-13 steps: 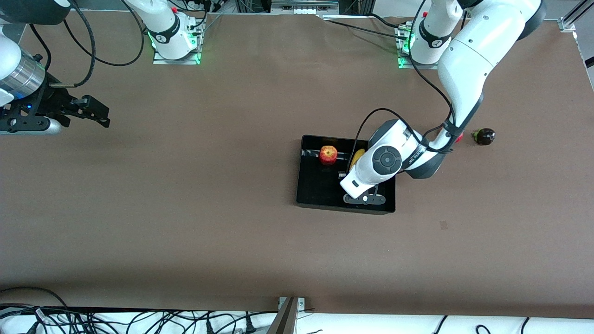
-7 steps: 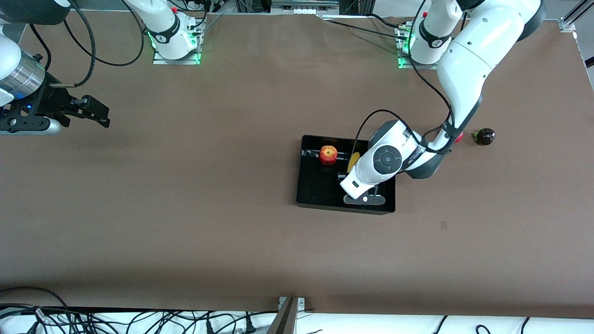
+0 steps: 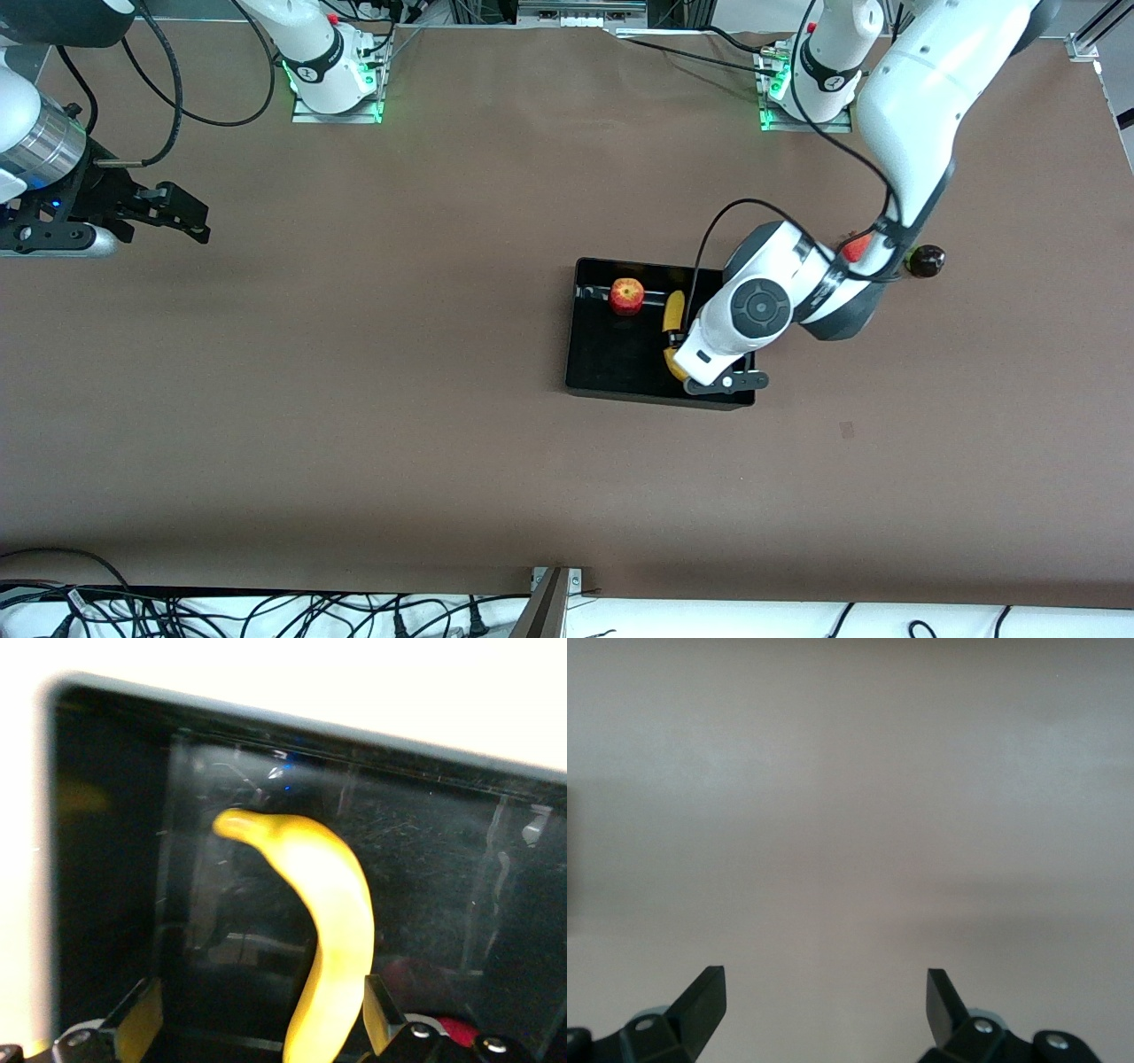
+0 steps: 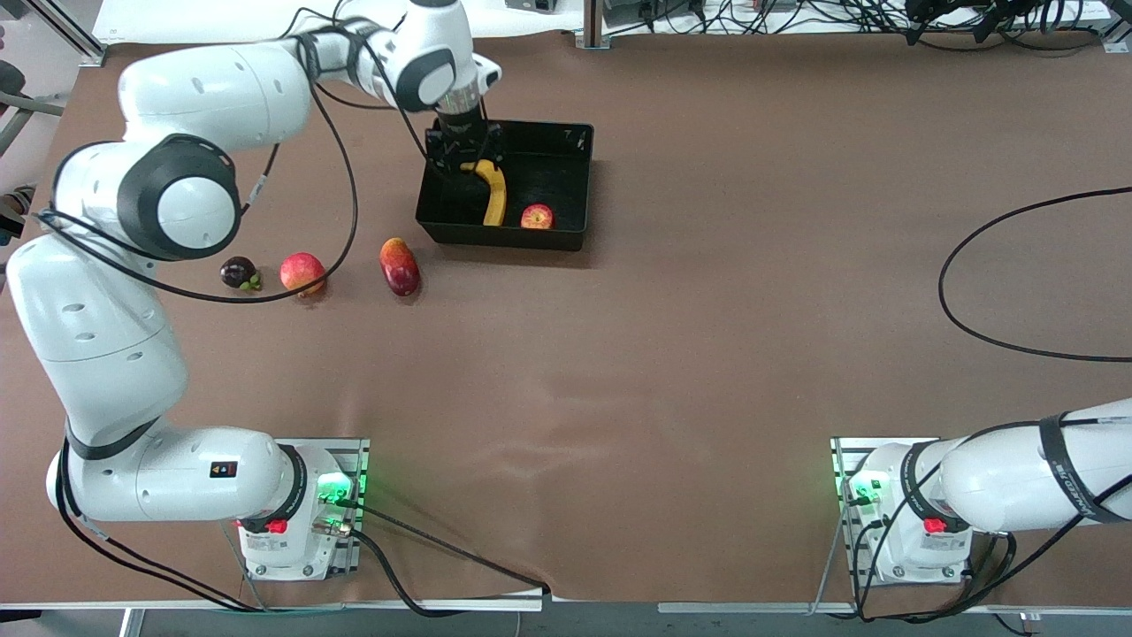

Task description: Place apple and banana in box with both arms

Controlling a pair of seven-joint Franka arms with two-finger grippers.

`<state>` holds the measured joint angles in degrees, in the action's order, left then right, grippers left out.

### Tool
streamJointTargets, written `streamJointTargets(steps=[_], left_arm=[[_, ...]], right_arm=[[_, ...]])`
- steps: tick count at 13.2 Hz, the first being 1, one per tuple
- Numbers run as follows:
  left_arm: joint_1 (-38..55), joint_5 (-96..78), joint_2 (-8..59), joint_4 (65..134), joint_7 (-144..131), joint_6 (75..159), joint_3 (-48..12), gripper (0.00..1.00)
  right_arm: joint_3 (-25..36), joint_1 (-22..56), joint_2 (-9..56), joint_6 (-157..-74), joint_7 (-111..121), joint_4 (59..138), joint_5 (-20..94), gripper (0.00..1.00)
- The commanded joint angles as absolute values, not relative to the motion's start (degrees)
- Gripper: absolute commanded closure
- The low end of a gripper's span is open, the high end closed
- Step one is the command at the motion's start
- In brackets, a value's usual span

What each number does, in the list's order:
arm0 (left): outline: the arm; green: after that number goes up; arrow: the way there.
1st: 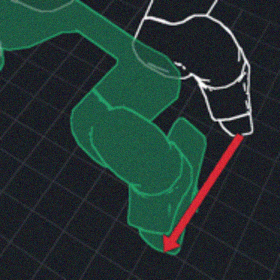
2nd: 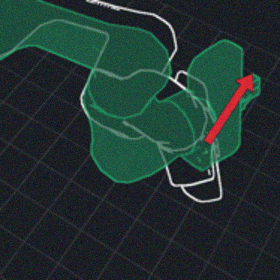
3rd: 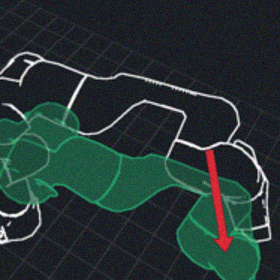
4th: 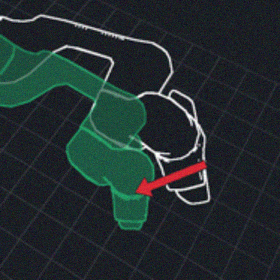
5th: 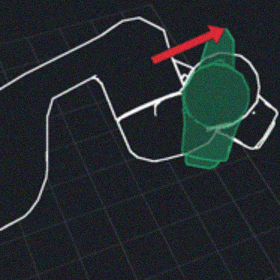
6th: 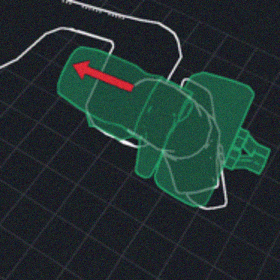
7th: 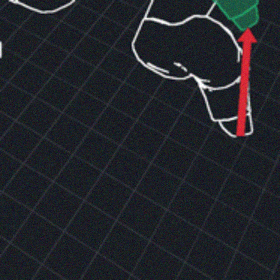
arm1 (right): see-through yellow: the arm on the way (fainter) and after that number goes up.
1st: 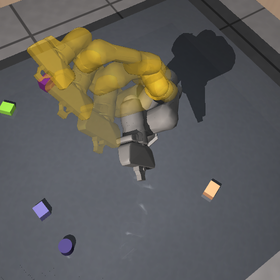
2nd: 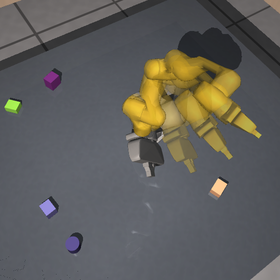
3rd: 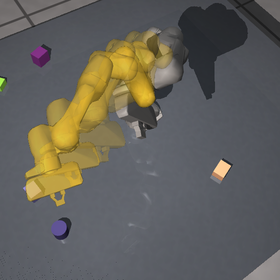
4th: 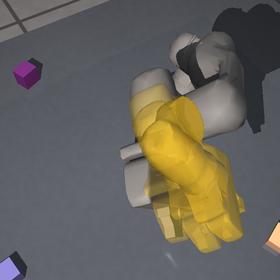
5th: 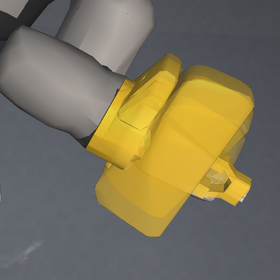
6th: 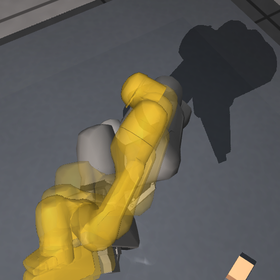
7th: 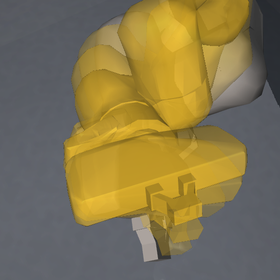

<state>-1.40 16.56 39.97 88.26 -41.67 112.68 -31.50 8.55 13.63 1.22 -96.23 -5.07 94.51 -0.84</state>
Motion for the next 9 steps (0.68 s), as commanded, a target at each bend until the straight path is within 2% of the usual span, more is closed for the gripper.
streamJointTargets(steps=[1,6,9], left_arm=[[-4.03,14.06,33.42,84.74,-41.49,99.99,-31.55,0.0],[-9.74,10.82,29.11,70.86,-27.38,77.82,-30.24,0.0],[-9.85,2.66,18.76,72.15,-16.04,76.73,-17.1,0.0]], right_arm=[[8.44,13.36,1.58,-96.06,-4.31,93.69,-0.88,0.0],[8.44,13.36,1.58,-96.06,-4.31,93.6,-0.88,0.0],[8.44,13.36,1.58,-96.06,-4.31,93.69,-0.88,0.0]])
